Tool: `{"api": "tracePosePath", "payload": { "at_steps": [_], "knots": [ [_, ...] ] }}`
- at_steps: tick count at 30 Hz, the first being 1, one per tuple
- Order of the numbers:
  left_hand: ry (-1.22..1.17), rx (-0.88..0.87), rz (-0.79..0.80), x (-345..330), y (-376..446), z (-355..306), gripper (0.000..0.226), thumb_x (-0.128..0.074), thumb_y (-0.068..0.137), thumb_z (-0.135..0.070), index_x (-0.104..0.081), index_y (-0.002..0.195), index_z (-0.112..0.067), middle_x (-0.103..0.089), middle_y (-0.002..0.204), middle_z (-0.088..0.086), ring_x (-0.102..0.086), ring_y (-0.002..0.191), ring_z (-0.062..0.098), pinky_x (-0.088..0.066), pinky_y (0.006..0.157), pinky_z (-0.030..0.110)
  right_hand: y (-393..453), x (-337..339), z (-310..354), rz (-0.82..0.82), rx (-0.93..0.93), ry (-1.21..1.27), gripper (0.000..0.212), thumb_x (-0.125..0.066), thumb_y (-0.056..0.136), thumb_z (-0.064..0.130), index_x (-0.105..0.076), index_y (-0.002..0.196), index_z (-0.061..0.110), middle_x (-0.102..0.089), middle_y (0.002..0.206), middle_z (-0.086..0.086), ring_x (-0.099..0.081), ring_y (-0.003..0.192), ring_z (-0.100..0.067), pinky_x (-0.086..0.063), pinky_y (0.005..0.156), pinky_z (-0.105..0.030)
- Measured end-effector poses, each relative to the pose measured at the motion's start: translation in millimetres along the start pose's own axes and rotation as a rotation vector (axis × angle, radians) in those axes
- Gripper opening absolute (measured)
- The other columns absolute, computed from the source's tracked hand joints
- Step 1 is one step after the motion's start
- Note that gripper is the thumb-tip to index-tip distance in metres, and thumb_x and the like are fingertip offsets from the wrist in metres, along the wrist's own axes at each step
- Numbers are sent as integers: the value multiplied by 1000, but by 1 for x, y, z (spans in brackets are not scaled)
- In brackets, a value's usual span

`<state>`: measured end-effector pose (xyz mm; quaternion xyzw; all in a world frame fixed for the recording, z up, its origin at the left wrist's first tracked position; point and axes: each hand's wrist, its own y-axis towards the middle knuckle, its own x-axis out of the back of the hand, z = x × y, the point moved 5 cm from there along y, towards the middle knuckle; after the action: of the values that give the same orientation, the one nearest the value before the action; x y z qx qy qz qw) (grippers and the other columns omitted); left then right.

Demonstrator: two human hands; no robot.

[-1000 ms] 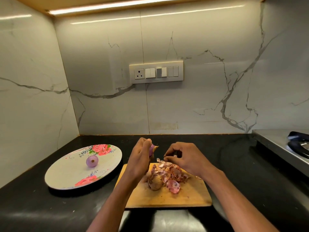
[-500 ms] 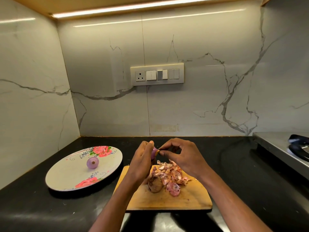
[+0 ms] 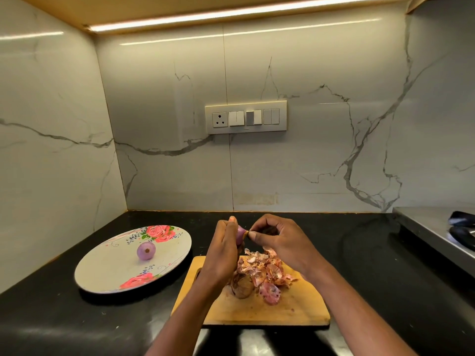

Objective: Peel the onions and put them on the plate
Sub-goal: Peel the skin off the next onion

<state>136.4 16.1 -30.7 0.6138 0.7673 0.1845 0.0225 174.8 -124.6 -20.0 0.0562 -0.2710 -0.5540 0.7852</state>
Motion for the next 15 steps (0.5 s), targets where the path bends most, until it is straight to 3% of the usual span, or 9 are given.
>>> {"api": "tracePosePath", "payload": {
  "at_steps": [3, 8, 11, 15],
  "knots": [
    [-46, 46, 17, -1, 1, 1, 36, -25, 108, -43, -49, 103, -17, -51, 94, 5, -47, 75, 9, -39, 62, 21, -2, -1, -3, 34, -78, 188, 10, -67, 95, 24, -75, 98, 20, -71, 91, 4, -63, 85, -4, -49, 74, -20],
    [-70, 56, 10, 4, 2, 1, 42, -25, 106, -48, -49, 110, -14, -54, 100, 10, -51, 80, 12, -40, 62, 21, -3, -4, 1, -3, -15, 156, 15, -71, 91, 28, -76, 105, 24, -75, 98, 7, -68, 98, -5, -53, 80, -18],
    [-56, 60, 35, 2, 1, 0, 42, -23, 106, -49, -45, 117, -16, -53, 112, 8, -54, 96, 12, -42, 69, 23, -3, -3, 1, -63, 7, 164, 13, -73, 90, 24, -77, 102, 22, -76, 94, 7, -69, 93, -5, -52, 74, -16],
    [-27, 52, 66, -1, 0, -3, 42, -21, 104, -50, -41, 120, -17, -50, 114, 4, -52, 101, 10, -41, 72, 18, -3, -2, -2, -103, 8, 154, 10, -74, 89, 24, -78, 98, 21, -76, 88, 6, -69, 86, -5, -51, 70, -17]
  ]
}}
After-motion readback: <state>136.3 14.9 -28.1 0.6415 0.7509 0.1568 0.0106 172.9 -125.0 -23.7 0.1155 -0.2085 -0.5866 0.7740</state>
